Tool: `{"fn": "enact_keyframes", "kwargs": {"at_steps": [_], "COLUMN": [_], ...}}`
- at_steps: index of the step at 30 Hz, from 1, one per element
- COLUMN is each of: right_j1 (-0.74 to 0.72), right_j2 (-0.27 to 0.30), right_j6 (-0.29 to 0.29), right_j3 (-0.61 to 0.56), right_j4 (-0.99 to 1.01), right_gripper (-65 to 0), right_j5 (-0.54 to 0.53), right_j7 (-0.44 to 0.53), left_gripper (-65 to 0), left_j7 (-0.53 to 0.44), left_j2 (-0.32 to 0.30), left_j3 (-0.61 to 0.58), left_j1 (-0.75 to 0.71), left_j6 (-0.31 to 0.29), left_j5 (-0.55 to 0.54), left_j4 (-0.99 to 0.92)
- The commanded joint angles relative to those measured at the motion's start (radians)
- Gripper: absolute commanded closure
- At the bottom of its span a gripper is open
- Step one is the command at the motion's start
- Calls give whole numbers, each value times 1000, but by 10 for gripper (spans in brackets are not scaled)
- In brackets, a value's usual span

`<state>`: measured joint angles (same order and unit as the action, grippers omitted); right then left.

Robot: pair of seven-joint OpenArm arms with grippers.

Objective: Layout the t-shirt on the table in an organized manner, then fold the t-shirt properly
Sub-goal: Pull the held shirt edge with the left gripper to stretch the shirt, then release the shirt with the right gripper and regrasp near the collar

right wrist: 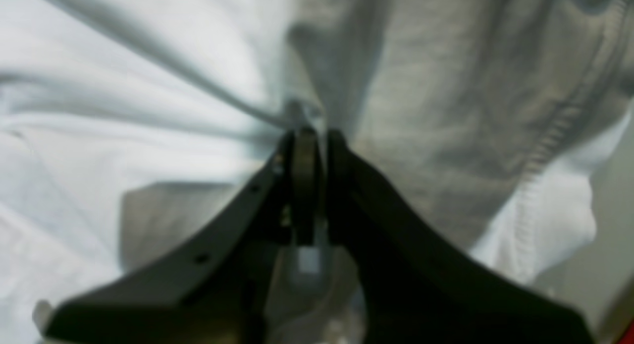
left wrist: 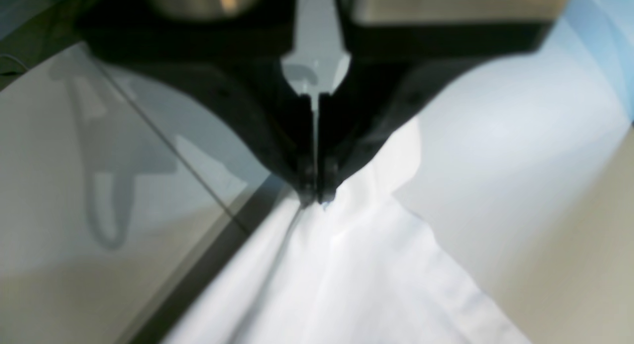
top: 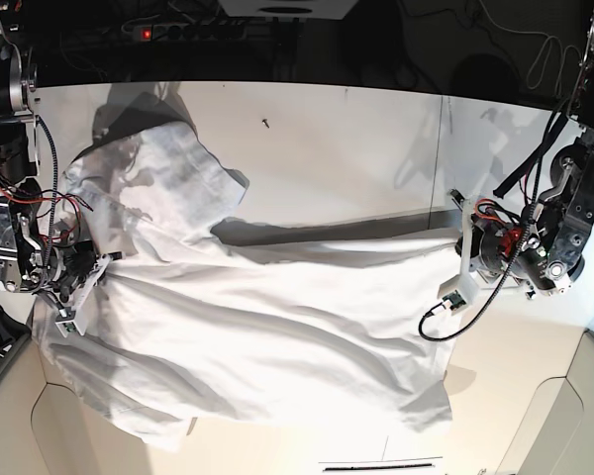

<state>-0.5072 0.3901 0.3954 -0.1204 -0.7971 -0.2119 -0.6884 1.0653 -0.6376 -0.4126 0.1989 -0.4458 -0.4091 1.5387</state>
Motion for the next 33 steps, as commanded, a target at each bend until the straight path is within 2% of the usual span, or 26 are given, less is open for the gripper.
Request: {"fn": "enact_keyframes", "kwargs": {"at_steps": [1, 6, 13, 14, 17, 21, 24, 25, 27, 29, 33], "right_j1": [-16, -16, -50, -63, -102, -138, -140, -140, -133, -118, -58], "right_j2": [12, 12, 12, 14, 29, 55, 69, 69, 69, 69, 70], "right_j6": [-6, -6, -2, 12, 145, 157, 163, 163, 163, 177, 189], "right_j3": [1, 1, 1, 1, 1, 1, 1, 1, 1, 1, 1], "right_j4": [-5, -5, -12, -16, -56, -160, -253, -280, -326, -368, -450], "right_gripper": [-36, -36, -36, -36, -48, -174, -202, -202, -202, -202, -202], "right_j5": [13, 13, 13, 13, 5, -132, -261, -301, -379, -434, -520], "right_j7": [-3, 64, 89, 89, 77, -54, -172, -210, -272, -315, -374], "left_gripper": [0, 0, 0, 0, 0, 0, 0, -23, -163, -248, -256], "left_j7": [12, 8, 8, 8, 7, -6, -7, -7, -19, -27, -56], "left_j2": [-27, -24, 6, 10, 20, 37, 46, 48, 48, 48, 48], "left_j3": [8, 8, 8, 8, 8, 8, 8, 8, 8, 8, 8], "left_j1": [7, -17, -19, -19, -25, -36, -39, -39, -39, -40, -48], "left_j6": [3, -48, -48, -48, -48, -48, -48, -48, -48, -34, 18], "left_j5": [6, -3, -2, -2, -2, 3, 27, 34, 49, 60, 131], "left_j4": [14, 13, 13, 13, 13, 13, 13, 13, 13, 13, 13]}}
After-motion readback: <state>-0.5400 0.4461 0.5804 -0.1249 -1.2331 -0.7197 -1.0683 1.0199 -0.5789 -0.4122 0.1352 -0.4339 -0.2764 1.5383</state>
